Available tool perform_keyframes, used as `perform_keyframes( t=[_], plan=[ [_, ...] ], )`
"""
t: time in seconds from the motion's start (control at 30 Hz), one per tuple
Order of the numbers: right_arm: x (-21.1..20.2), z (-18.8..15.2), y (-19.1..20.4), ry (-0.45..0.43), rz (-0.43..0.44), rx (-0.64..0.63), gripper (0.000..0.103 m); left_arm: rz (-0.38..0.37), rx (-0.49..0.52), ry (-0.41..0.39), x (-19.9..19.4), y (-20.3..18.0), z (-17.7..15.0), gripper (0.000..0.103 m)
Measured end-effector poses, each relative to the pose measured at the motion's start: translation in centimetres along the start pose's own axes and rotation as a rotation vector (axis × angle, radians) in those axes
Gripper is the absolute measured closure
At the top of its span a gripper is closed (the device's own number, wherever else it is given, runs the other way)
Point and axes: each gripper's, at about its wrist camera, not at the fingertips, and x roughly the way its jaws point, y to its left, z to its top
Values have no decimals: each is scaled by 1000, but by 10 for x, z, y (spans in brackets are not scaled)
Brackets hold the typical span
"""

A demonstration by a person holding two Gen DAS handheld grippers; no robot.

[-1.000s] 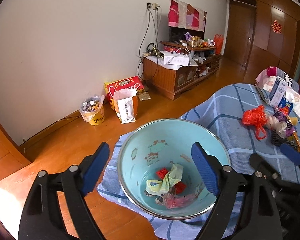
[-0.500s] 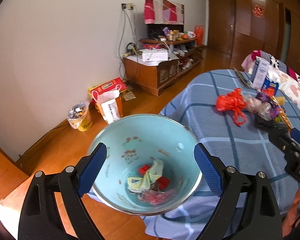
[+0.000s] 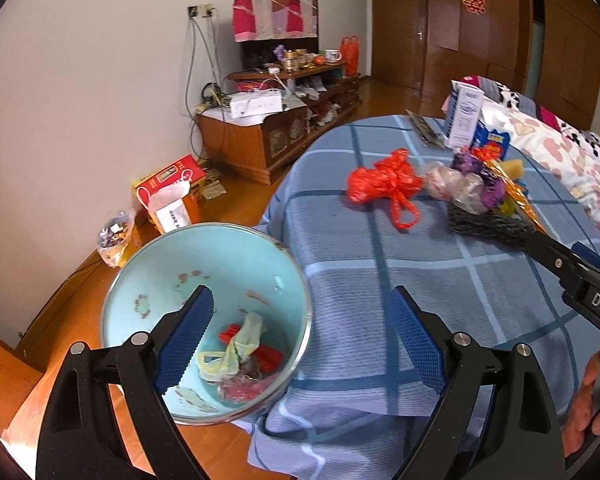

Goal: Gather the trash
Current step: 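Move both open tools back toward the trash pile on the table, then grasp the orange snack wrapper with the right tool while the left tool grasps the red plastic bag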

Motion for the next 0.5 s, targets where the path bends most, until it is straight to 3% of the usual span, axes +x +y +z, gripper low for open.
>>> perform_keyframes(
  t=[0.33, 0.5],
  plan=[
    [-1, -1, -11, 3, -33, 3, 13, -18, 35, 17, 6, -22, -1, 16],
    [3, 1, -27, 13, -34, 26, 26, -29, 53, 21, 12, -29, 1, 16]
  ],
)
